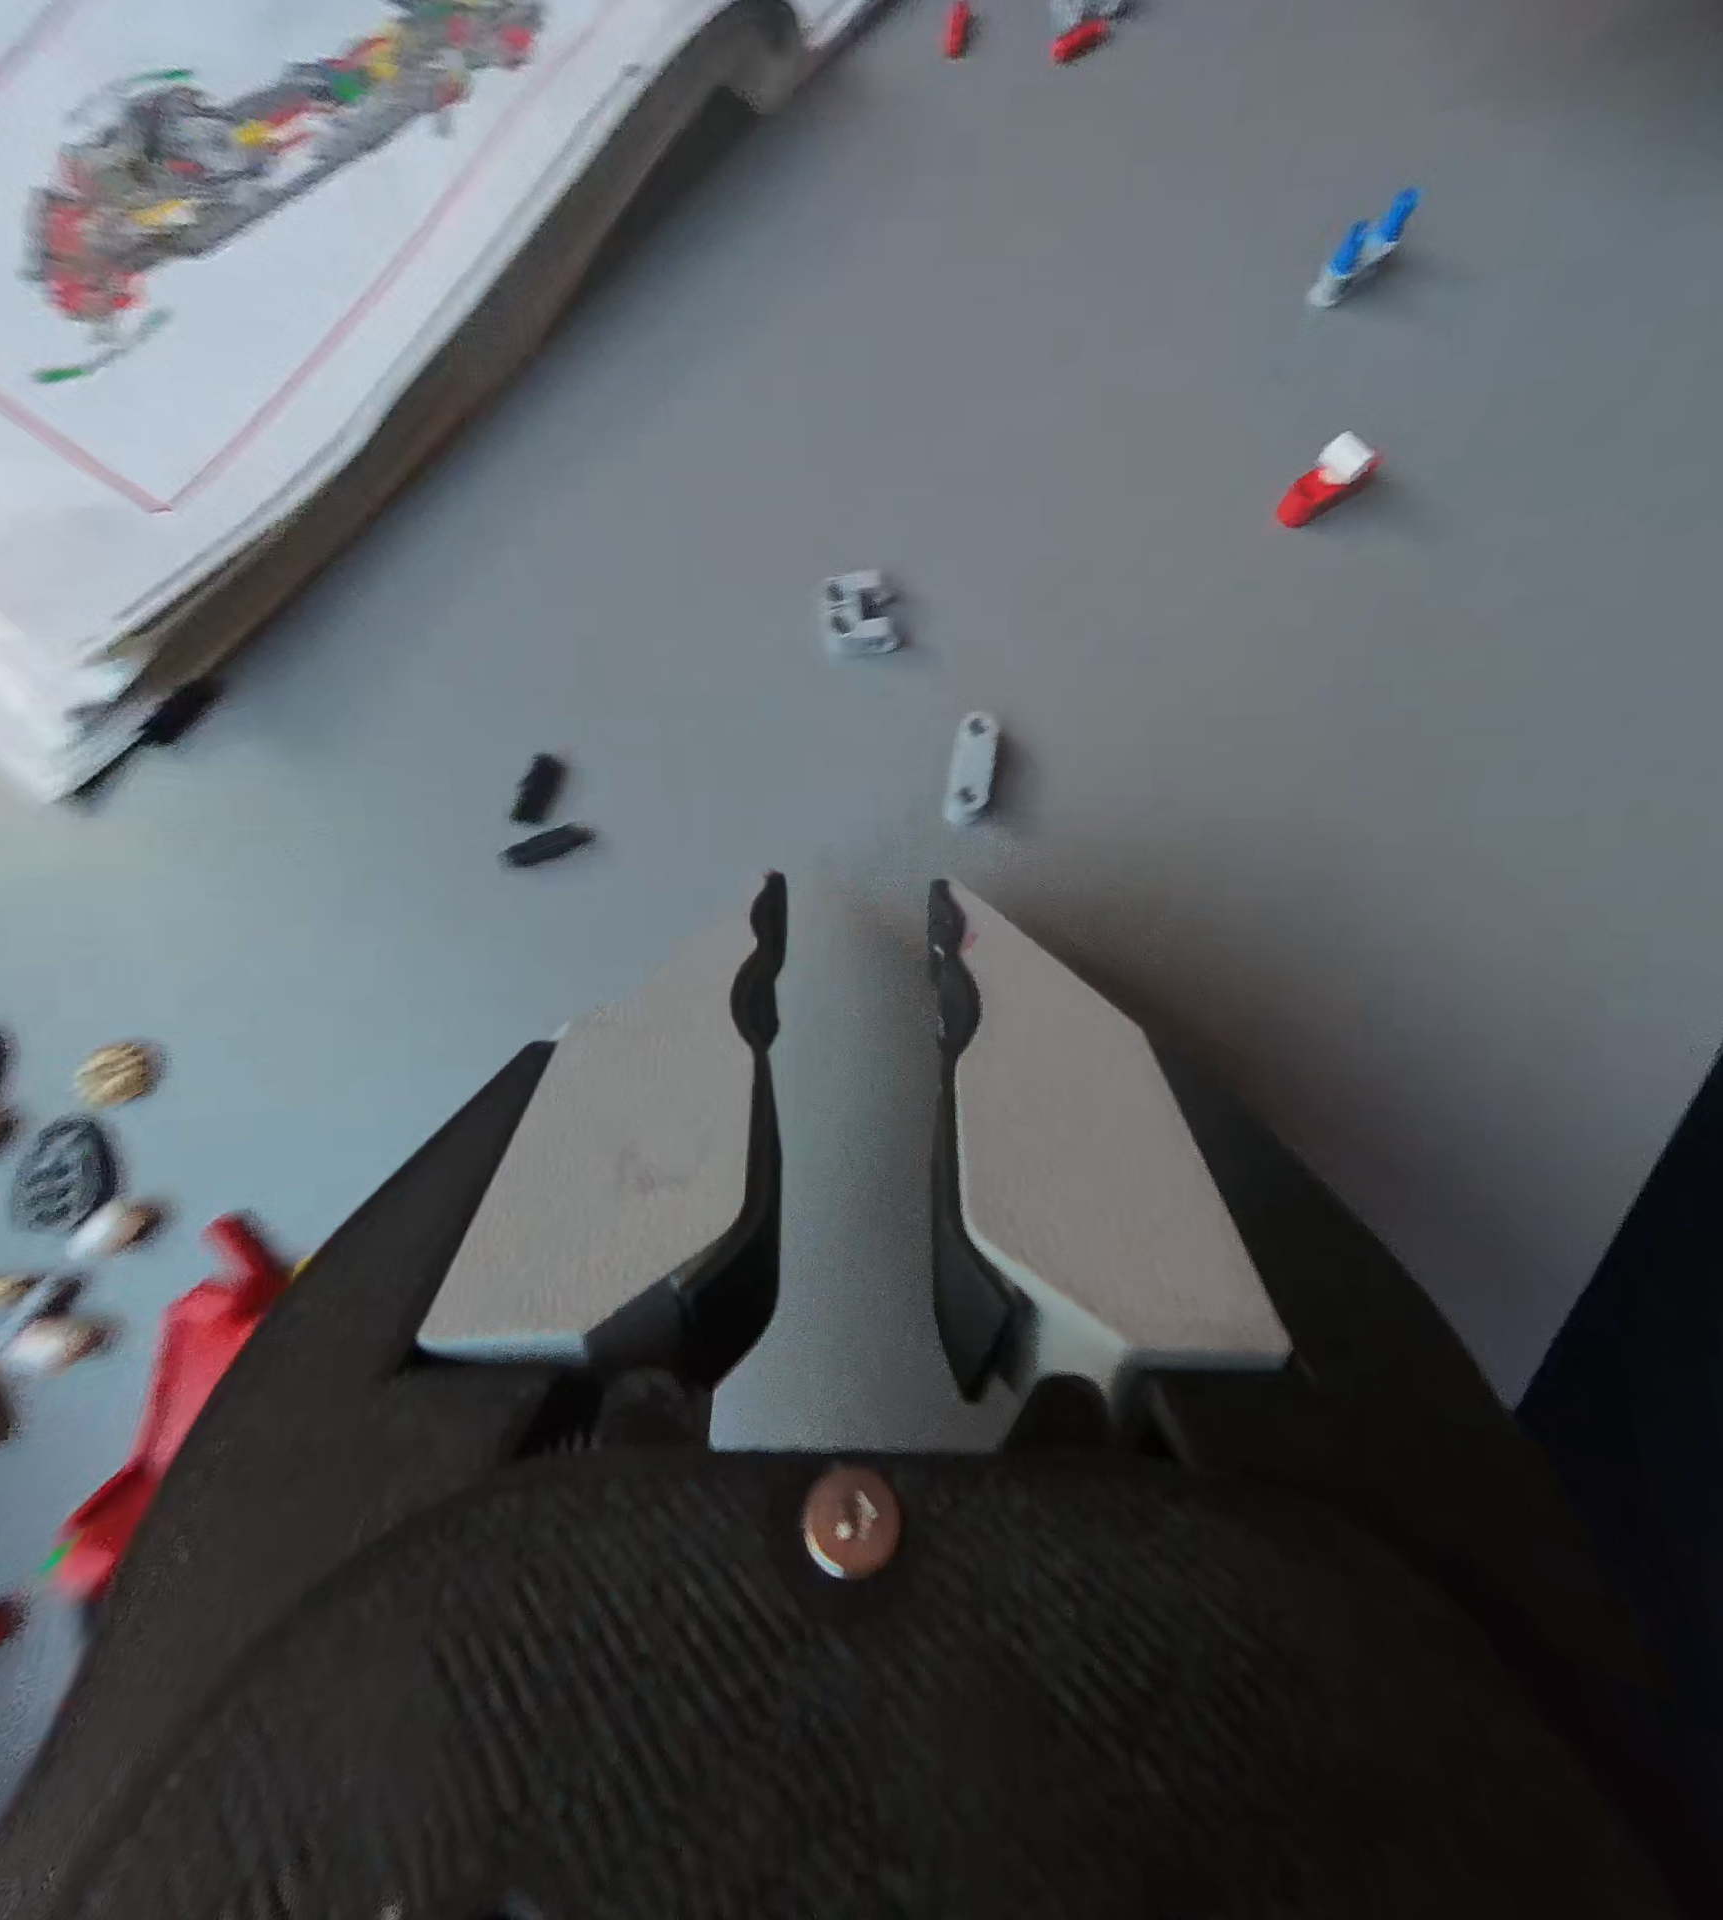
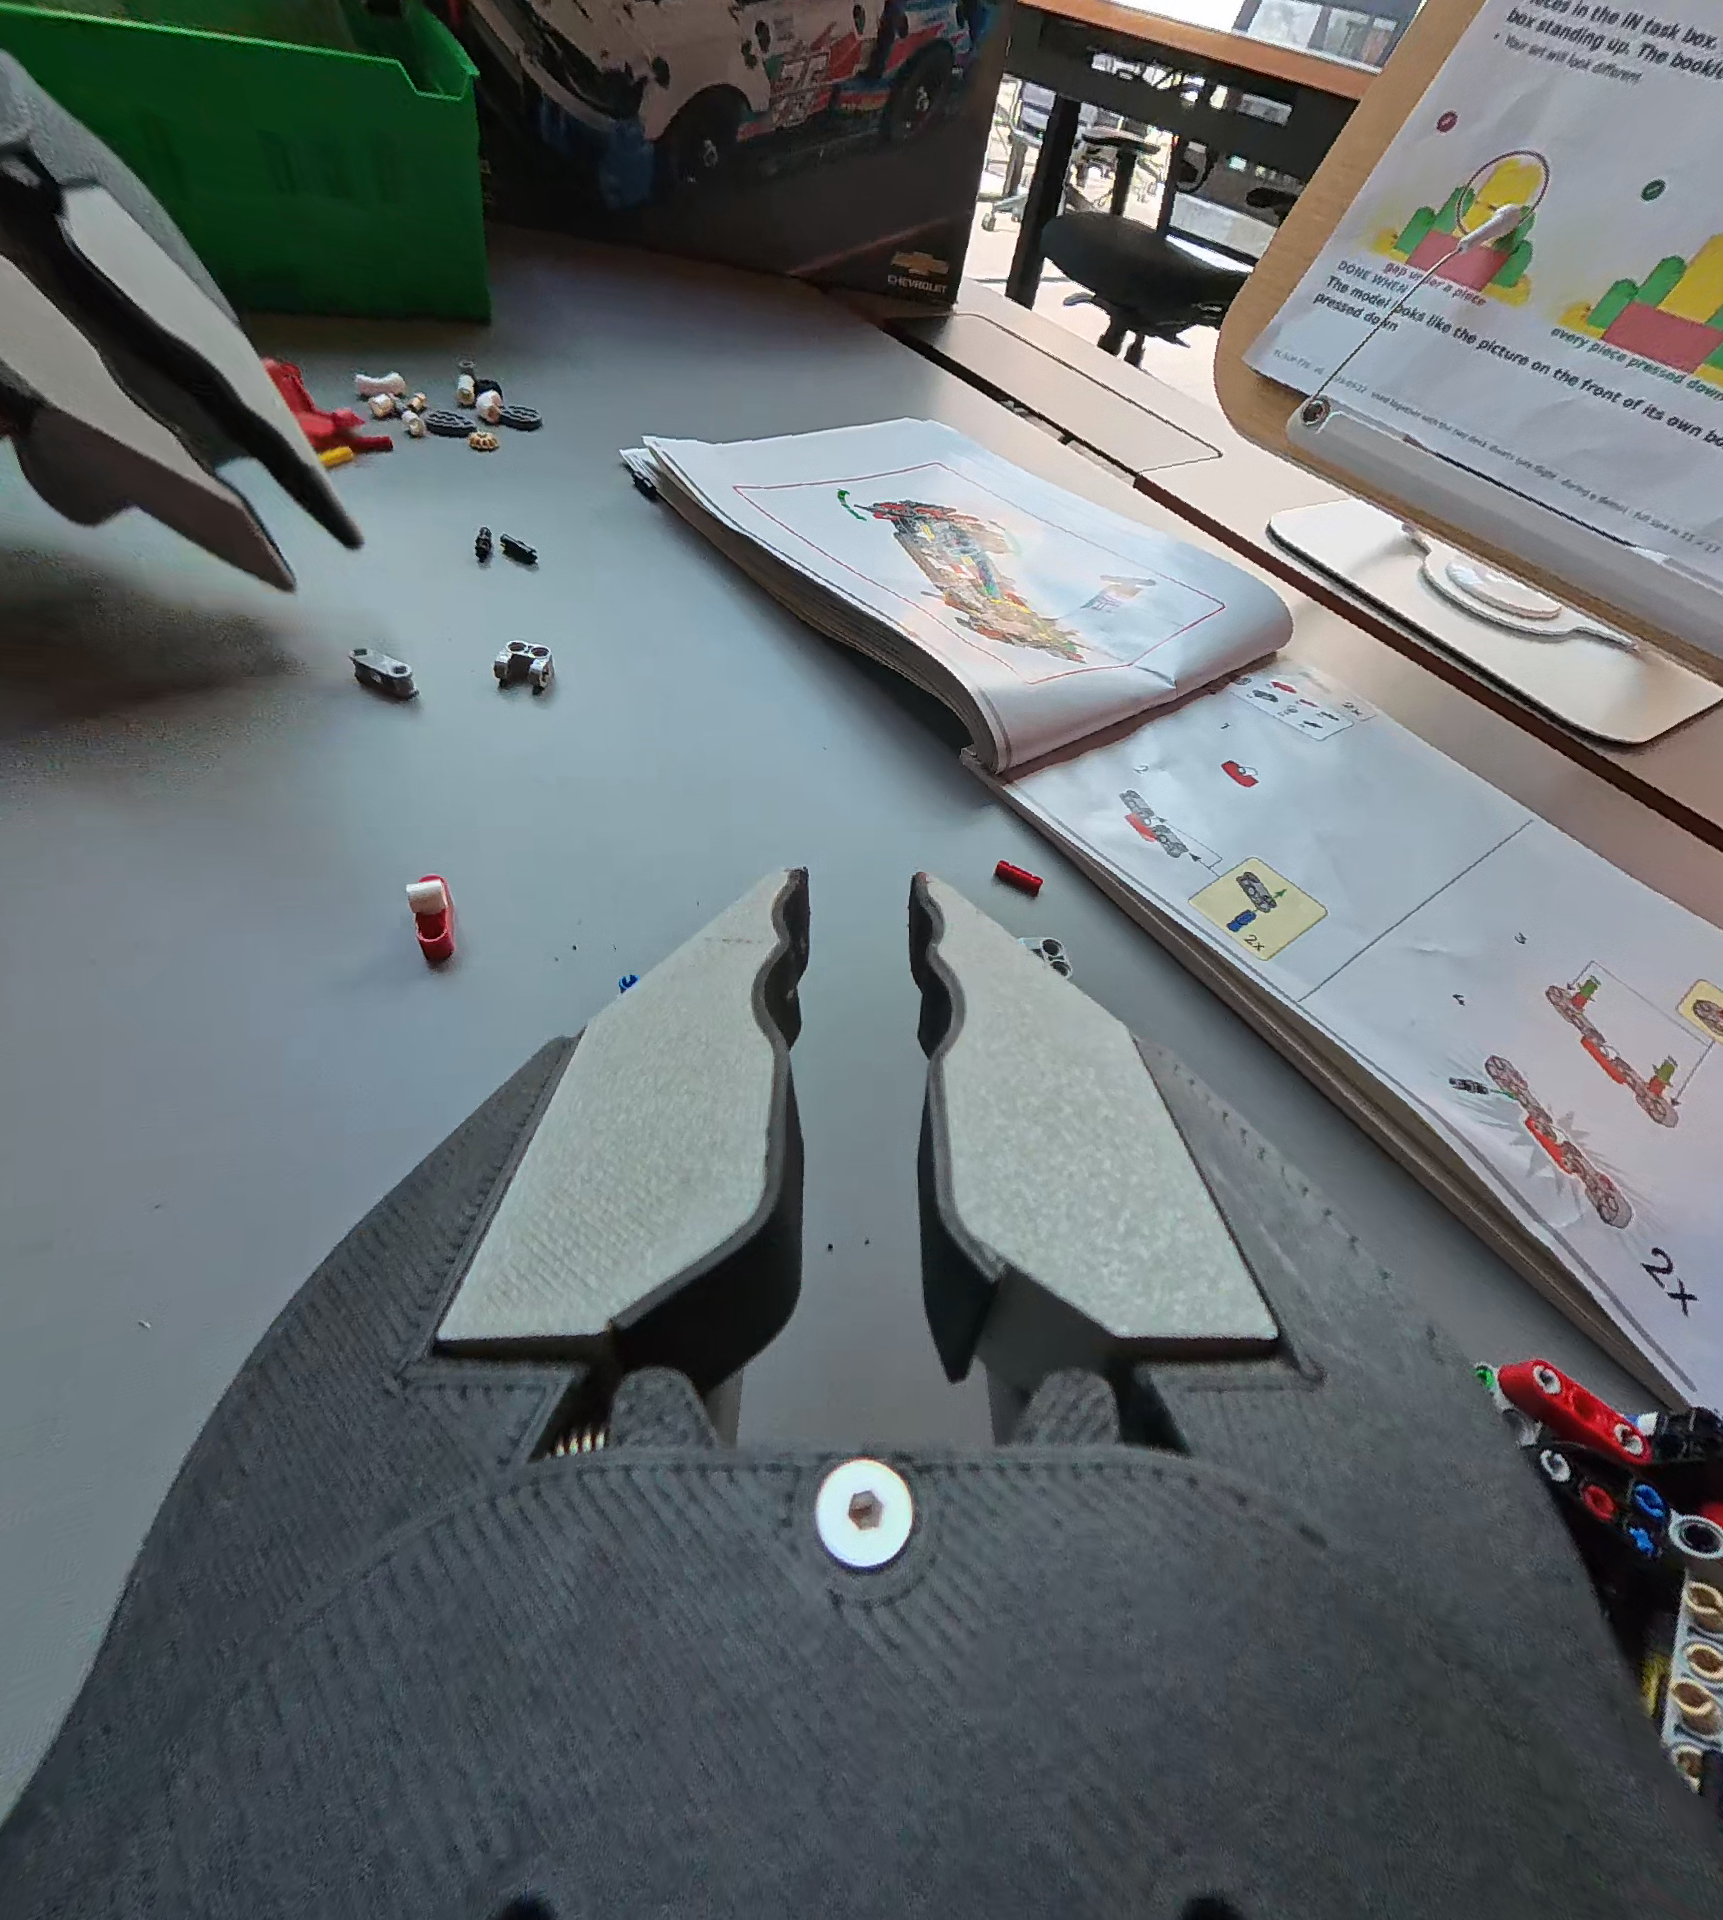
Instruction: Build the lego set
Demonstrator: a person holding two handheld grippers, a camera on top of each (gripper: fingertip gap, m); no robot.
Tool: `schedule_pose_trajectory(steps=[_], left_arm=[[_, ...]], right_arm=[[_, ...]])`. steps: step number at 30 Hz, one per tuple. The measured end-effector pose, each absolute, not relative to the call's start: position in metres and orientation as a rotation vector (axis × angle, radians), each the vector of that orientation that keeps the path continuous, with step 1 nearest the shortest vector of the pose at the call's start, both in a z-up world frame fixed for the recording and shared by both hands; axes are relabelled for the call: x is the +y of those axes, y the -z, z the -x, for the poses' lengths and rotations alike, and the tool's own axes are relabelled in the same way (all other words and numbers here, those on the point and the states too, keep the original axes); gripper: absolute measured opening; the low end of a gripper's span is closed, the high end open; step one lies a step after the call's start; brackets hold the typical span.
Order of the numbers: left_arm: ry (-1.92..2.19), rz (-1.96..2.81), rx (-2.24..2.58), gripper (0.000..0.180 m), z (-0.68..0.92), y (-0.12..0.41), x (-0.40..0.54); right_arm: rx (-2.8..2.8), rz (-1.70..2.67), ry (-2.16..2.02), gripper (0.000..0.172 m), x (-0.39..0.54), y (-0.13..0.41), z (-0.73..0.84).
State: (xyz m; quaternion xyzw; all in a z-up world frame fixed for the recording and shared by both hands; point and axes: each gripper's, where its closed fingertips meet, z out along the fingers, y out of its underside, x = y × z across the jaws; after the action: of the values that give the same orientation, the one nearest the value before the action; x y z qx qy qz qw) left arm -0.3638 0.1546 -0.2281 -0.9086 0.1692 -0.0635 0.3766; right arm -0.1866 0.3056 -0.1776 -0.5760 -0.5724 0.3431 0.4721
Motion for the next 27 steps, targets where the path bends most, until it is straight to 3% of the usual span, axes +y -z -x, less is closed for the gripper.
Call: schedule_pose_trajectory(steps=[3,9,21,27], left_arm=[[-0.052,2.302,0.289,0.025,0.428,0.194,0.135],[-0.080,2.186,-0.025,0.023,0.498,0.142,0.097],[0.310,2.221,0.203,0.021,0.397,0.193,0.128],[0.313,2.243,0.339,0.021,0.357,0.215,0.145]], right_arm=[[-1.393,1.408,-0.855,0.016,0.306,0.176,0.186],[-1.398,1.398,-0.874,0.016,0.303,0.174,0.188],[-1.358,1.398,-0.870,0.016,0.307,0.169,0.186],[-1.278,1.379,-0.830,0.016,0.315,0.157,0.179]])
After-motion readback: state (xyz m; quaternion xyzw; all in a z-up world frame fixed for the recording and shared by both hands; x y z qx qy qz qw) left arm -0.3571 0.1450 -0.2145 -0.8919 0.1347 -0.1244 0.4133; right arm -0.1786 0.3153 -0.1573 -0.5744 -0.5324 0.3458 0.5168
